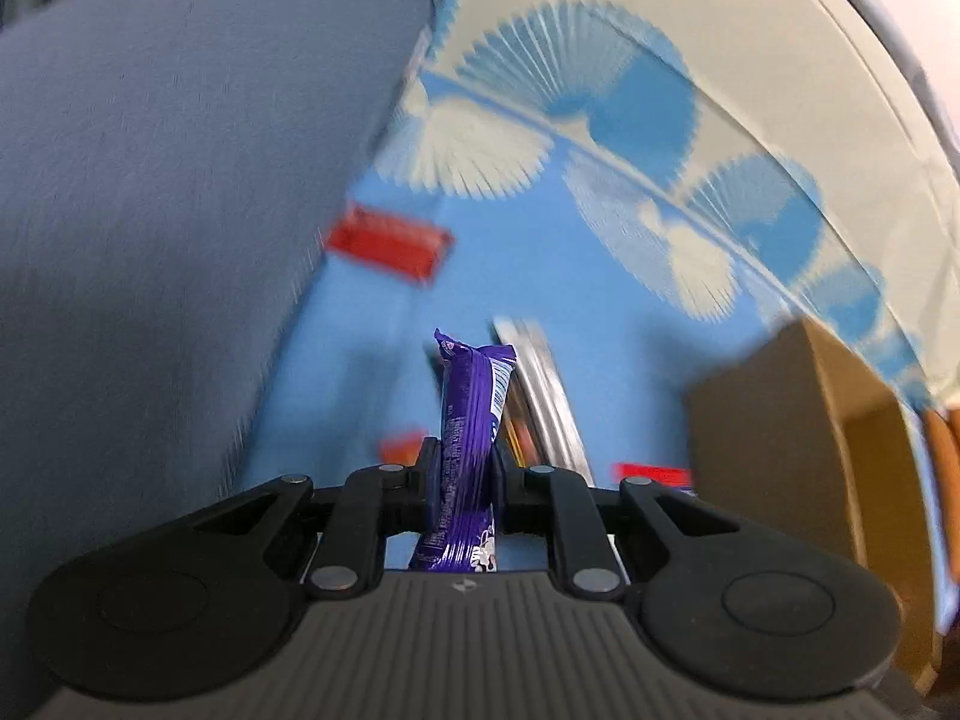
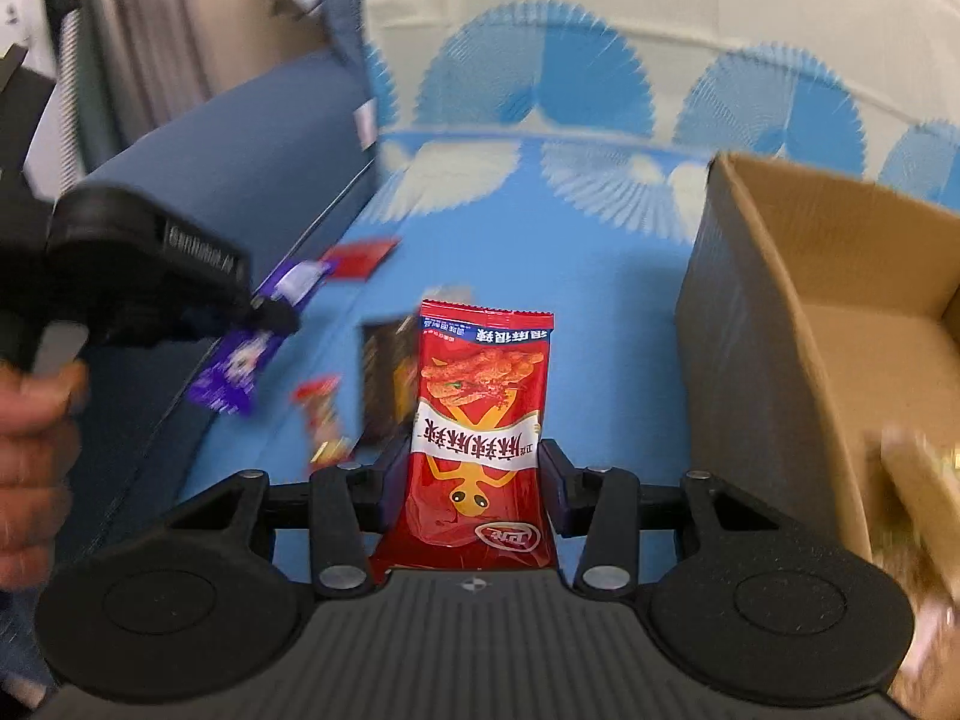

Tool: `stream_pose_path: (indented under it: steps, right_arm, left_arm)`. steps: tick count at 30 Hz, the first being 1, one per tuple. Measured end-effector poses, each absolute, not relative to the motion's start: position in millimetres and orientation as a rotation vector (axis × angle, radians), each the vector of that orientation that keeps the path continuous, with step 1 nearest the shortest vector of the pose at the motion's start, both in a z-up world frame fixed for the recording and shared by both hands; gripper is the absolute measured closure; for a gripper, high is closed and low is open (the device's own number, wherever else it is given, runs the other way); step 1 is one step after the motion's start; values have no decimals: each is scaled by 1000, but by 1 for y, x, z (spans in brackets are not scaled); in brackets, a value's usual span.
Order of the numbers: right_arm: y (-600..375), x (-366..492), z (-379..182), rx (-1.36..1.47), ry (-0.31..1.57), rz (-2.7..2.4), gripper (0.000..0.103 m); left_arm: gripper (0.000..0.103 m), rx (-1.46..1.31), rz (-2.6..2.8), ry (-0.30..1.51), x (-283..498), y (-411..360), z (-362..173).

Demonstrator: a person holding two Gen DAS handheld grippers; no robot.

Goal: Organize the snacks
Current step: 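Grasp the red spicy strip bag with the right tool while left grasps the purple chocolate bar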

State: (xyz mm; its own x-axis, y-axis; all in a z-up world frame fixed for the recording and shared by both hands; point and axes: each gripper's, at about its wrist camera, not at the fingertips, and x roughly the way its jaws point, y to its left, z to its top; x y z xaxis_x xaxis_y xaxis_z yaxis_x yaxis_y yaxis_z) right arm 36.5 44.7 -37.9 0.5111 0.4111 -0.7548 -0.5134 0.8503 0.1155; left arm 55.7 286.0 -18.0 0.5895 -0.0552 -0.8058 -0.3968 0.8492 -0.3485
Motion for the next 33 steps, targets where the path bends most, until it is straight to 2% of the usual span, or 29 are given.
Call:
stream_pose_path:
  steps: [8, 17, 25, 29, 31, 33]
  right_arm:
    - [21, -16, -64, -126, 1057, 569, 56]
    - [23, -19, -81, -210, 1054, 586, 42]
    - [32, -19, -85, -255, 1030, 606, 33]
    - [36, -20, -86, -295, 1015, 611, 35]
    - [36, -20, -86, -312, 1003, 611, 51]
    - [36, -20, -84, -314, 996, 619, 53]
  left_arm:
    - [84, -538, 147, 1181, 15, 255, -59]
    - [67, -482, 141, 1207, 18, 257, -64]
    - [66, -402, 136, 1211, 23, 248, -64]
    - [66, -375, 136, 1211, 24, 246, -64]
    - [67, -365, 136, 1212, 24, 245, -64]
    - [67, -356, 134, 1215, 24, 244, -64]
